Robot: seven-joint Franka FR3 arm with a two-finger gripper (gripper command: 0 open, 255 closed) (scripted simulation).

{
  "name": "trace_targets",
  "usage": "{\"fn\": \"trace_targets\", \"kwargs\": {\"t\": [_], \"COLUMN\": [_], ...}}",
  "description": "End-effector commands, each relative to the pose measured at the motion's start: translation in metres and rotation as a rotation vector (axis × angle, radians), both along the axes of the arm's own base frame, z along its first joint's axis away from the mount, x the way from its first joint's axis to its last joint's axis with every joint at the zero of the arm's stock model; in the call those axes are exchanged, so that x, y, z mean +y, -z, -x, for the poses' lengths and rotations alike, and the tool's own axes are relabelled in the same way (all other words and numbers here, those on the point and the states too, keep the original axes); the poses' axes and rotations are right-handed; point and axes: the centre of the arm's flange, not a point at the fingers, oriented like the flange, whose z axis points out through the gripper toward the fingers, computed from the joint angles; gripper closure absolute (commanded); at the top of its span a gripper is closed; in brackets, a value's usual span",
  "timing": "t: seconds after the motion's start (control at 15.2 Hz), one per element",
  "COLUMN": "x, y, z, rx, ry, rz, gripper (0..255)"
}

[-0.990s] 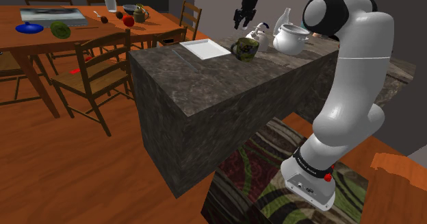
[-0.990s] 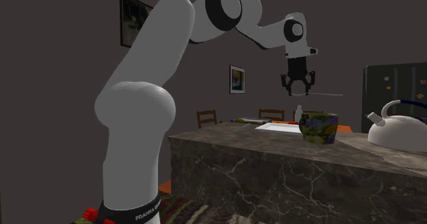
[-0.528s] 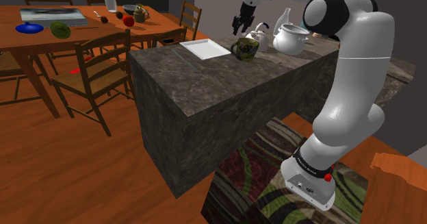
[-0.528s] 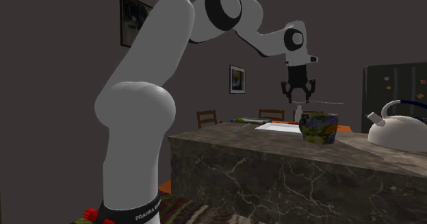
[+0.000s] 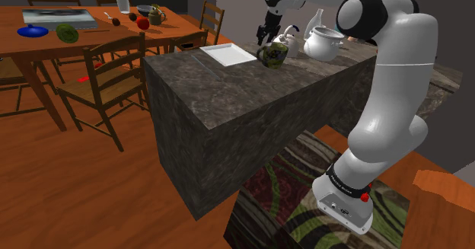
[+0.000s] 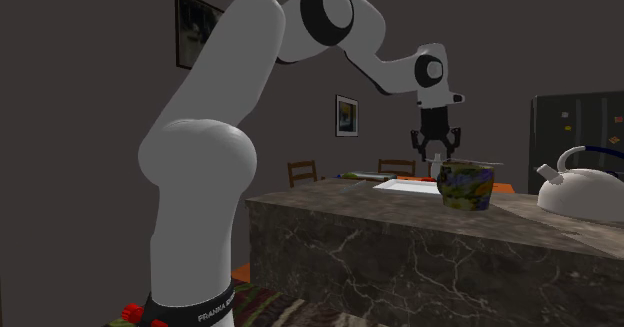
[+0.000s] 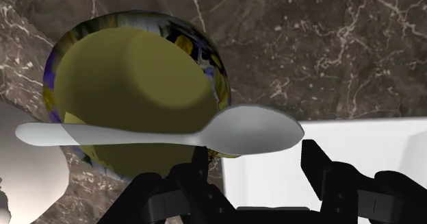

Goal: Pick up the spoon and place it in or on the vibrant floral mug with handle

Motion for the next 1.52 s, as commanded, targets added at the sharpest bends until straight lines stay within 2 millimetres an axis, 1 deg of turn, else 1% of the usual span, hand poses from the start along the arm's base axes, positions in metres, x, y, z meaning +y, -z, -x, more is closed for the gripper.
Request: {"fn": "trace_targets", "kwargs": {"t": [0.0, 0.26, 0.33, 0.66, 0.86, 0.92, 1.45], "x": [0.0, 0.0, 0.0, 0.0, 0.002, 0.002, 0.002], "y": [0.002, 0.002, 0.002, 0.002, -0.037, -0.048, -0.048], "z": [0.0, 0.0, 0.0, 0.0, 0.005, 0.007, 0.007], "rx": [0.0, 0.0, 0.0, 0.0, 0.0, 0.0, 0.0], "ry": [0.0, 0.0, 0.0, 0.0, 0.0, 0.0, 0.0], "rz": [0.0, 0.0, 0.0, 0.0, 0.0, 0.0, 0.0], "gripper": [255, 255, 0, 0, 0, 0, 0]}}
